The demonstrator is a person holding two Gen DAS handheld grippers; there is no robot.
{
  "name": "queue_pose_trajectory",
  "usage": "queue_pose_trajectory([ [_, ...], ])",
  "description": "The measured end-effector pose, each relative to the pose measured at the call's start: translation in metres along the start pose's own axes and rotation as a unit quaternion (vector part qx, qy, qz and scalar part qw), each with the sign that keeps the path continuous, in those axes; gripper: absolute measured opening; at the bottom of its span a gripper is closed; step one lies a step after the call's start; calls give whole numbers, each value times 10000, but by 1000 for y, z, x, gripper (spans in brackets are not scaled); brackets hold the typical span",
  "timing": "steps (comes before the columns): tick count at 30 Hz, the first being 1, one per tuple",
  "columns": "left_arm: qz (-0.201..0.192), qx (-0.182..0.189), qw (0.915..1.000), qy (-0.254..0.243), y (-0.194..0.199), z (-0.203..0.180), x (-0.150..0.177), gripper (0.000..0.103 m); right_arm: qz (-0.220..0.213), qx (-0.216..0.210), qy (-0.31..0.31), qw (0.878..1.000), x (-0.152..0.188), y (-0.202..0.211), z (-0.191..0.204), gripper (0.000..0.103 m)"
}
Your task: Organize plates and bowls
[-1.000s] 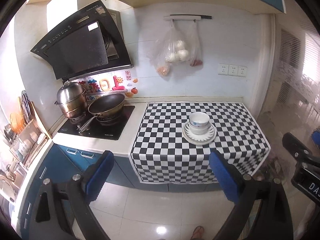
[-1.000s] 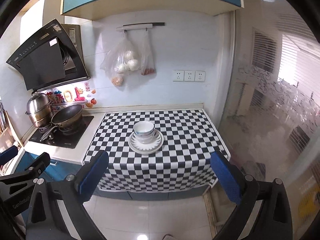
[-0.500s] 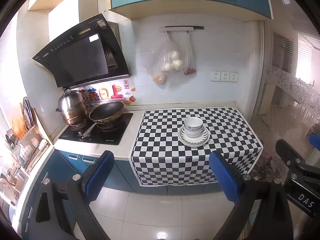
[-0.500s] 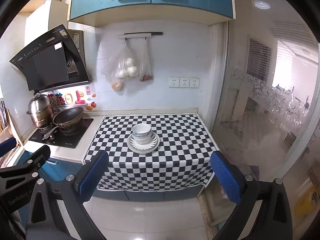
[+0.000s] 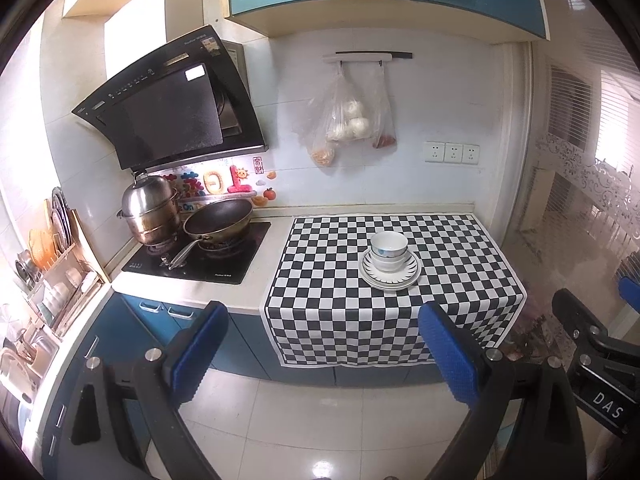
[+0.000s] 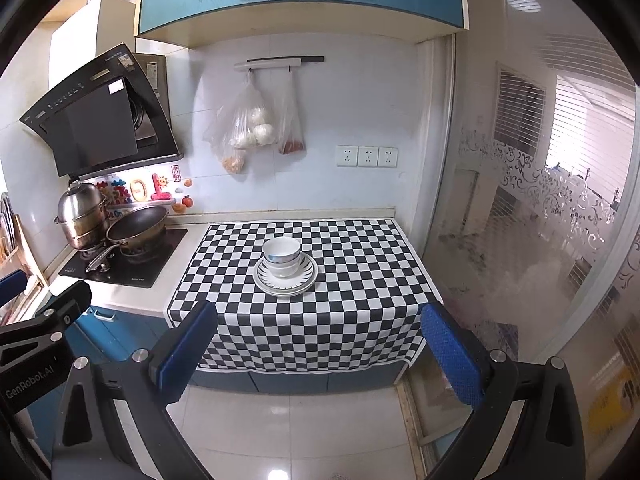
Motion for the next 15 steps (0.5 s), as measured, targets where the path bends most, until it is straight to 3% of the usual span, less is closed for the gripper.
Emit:
queue_pose_trajectory([
  [15, -46, -33, 10000, 9, 4, 2, 2, 97, -49, 39, 21, 10000, -1, -2, 0, 103],
])
Point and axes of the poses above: each gripper's, at about its wrist camera, not at the fingertips, and y roughly against the way its jaws point, z to its left, x to its underside, the point moved 5 cm from there along -y, roughly the way its jaws point, and after that the axes turned 12 degrees about -z, right-handed, at the moved point
